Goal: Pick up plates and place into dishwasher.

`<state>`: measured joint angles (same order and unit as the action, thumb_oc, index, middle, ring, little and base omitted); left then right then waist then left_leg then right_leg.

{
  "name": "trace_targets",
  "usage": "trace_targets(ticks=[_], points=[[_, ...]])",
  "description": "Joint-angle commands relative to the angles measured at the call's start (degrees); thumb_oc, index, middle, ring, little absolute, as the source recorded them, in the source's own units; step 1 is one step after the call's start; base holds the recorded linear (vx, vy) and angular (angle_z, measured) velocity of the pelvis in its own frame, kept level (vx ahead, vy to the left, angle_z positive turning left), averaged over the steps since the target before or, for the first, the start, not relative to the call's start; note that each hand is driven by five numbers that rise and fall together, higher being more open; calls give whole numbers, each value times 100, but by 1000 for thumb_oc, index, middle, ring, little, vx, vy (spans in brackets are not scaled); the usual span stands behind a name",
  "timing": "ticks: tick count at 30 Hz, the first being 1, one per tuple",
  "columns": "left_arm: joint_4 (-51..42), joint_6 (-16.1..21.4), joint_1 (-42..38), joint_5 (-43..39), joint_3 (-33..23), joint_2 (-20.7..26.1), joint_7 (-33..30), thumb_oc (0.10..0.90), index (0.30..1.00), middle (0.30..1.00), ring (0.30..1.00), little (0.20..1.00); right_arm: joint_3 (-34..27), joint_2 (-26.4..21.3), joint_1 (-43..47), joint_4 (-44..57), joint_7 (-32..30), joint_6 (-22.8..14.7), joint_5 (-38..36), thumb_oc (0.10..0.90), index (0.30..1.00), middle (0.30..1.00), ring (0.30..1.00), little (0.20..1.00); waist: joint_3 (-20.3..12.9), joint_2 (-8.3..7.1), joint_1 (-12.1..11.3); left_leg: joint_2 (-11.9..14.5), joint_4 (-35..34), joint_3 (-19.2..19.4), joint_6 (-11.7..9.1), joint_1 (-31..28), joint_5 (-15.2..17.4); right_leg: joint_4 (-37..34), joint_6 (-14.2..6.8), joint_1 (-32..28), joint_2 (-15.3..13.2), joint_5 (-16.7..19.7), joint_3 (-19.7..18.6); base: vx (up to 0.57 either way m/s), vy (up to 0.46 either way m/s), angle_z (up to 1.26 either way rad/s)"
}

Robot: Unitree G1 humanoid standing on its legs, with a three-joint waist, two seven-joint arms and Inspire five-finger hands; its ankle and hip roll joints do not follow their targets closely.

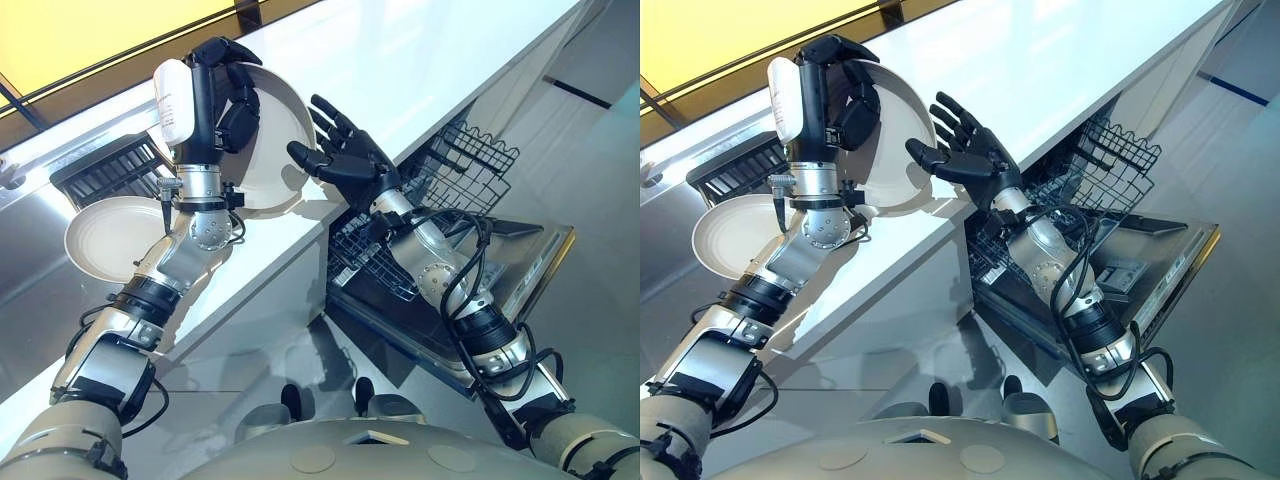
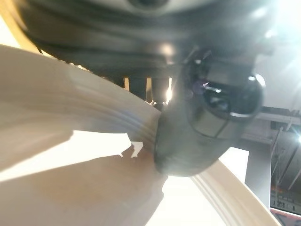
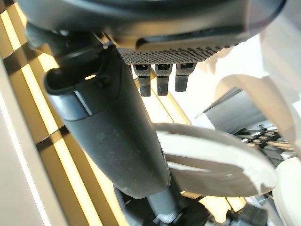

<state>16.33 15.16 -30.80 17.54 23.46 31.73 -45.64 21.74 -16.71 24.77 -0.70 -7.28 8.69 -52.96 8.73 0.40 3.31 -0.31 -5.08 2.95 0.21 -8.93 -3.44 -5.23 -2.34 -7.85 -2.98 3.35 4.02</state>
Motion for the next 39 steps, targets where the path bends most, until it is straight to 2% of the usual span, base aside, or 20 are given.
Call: trace_targets(ticks=[1, 2, 3, 4, 6, 14, 23, 26, 27, 28, 29, 32, 35, 36, 39], points=[[135, 535, -1096, -50, 234, -114, -140, 100, 300, 300, 300, 200, -113, 396, 619, 185, 23, -428, -163, 707, 820, 820, 820, 807, -580, 154, -87, -290, 46, -140, 149, -53, 699, 559, -3, 68, 407, -951, 144, 14, -9, 6], [100, 556, -1081, -6, 252, -143, -147, 100, 300, 300, 300, 200, -104, 405, 611, 173, 3, -400, -169, 446, 596, 596, 596, 546, -568, 154, -84, -289, 42, -147, 151, -66, 702, 564, -4, 60, 408, -956, 146, 13, -7, 4], [45, 552, -1076, 8, 280, -167, -144, 100, 300, 300, 300, 200, -93, 411, 608, 165, -25, -377, -194, 248, 427, 427, 427, 348, -562, 155, -81, -286, 39, -151, 151, -69, 700, 573, -3, 62, 410, -959, 146, 0, 0, 0], [-52, 541, -1061, 29, 312, -199, -131, 100, 300, 300, 300, 200, -80, 415, 588, 170, -64, -363, -230, 122, 319, 319, 319, 222, -553, 156, -76, -285, 36, -157, 151, -67, 695, 585, -1, 67, 416, -964, 139, 0, 0, 0], [-159, 511, -1055, -5, 328, -233, -61, 100, 300, 300, 300, 200, -86, 424, 569, 178, -89, -381, -270, 100, 300, 300, 300, 200, -541, 159, -71, -283, 32, -166, 151, -72, 693, 597, -2, 67, 424, -969, 133, 0, 0, 0], [-437, 355, -857, -232, 396, -427, 345, 100, 300, 300, 300, 200, -72, 528, 489, 302, -268, -475, -296, 100, 300, 300, 300, 200, -471, 159, -88, -299, 47, -211, 178, -97, 704, 600, -6, 48, 425, -959, 141, 0, 0, 0], [-410, 479, -567, -435, 415, -558, 650, 100, 300, 300, 300, 200, -66, 542, 350, 335, -247, -554, -343, 100, 300, 300, 300, 200, -447, 161, -88, -284, 38, -204, 183, -110, 700, 581, -19, 46, 434, -936, 121, 0, 0, 0], [-428, 571, -492, -937, 445, -635, 1035, 100, 300, 300, 300, 200, -67, 537, 335, 357, -251, -640, -292, 100, 300, 300, 300, 200, -440, 161, -95, -285, 38, -215, 188, -112, 703, 561, -22, 41, 432, -926, 118, 0, 0, 0], [-424, 586, -481, -1059, 443, -649, 1147, 166, 356, 356, 356, 266, -68, 534, 341, 361, -252, -664, -254, 100, 300, 300, 300, 200, -439, 161, -96, -285, 37, -214, 188, -112, 703, 558, -24, 42, 433, -924, 119, 0, 0, 0], [-411, 600, -452, -1365, 439, -688, 1384, 440, 592, 592, 592, 540, -74, 514, 363, 374, -258, -725, -166, 100, 300, 300, 300, 200, -435, 160, -96, -283, 35, -213, 187, -115, 703, 555, -27, 42, 435, -921, 119, 0, 0, 0], [-403, 607, -417, -1778, 434, -730, 1675, 800, 900, 900, 900, 900, -83, 482, 389, 398, -275, -792, -67, 100, 300, 300, 300, 200, -433, 160, -97, -280, 31, -210, 186, -117, 702, 547, -32, 39, 437, -917, 118, 0, 0, 0], [-431, 472, -247, -3230, 329, -974, 2706, 800, 900, 900, 900, 900, -246, 332, 543, 568, -395, -962, 475, 100, 300, 300, 300, 200, -426, 170, -86, -264, 23, -204, 177, -101, 691, 528, -48, 55, 433, -899, 105, 0, 0, 0], [-482, 418, -204, -3777, 263, -1074, 3102, 800, 900, 900, 900, 900, -386, 230, 688, 669, -527, -976, 799, 100, 300, 300, 300, 200, -428, 178, -78, -259, 19, -201, 178, -111, 698, 525, -58, 50, 430, -900, 94, 0, 0, 0], [-671, 264, -203, -3936, 158, -1116, 3157, 800, 900, 900, 900, 900, -525, 138, 792, 724, -616, -976, 1045, 100, 300, 300, 300, 200, -441, 183, -77, -255, 23, -216, 184, -103, 694, 531, -55, 59, 428, -899, 83, 0, 0, 0], [-877, 129, -330, -4221, -59, -1020, 3127, 800, 900, 900, 900, 900, -752, -29, 987, 737, -763, -1033, 1508, 100, 300, 300, 300, 200, -479, 182, -86, -258, 12, -241, 185, -53, 651, 516, -43, 107, 437, -847, 62, 0, 0, 0]])
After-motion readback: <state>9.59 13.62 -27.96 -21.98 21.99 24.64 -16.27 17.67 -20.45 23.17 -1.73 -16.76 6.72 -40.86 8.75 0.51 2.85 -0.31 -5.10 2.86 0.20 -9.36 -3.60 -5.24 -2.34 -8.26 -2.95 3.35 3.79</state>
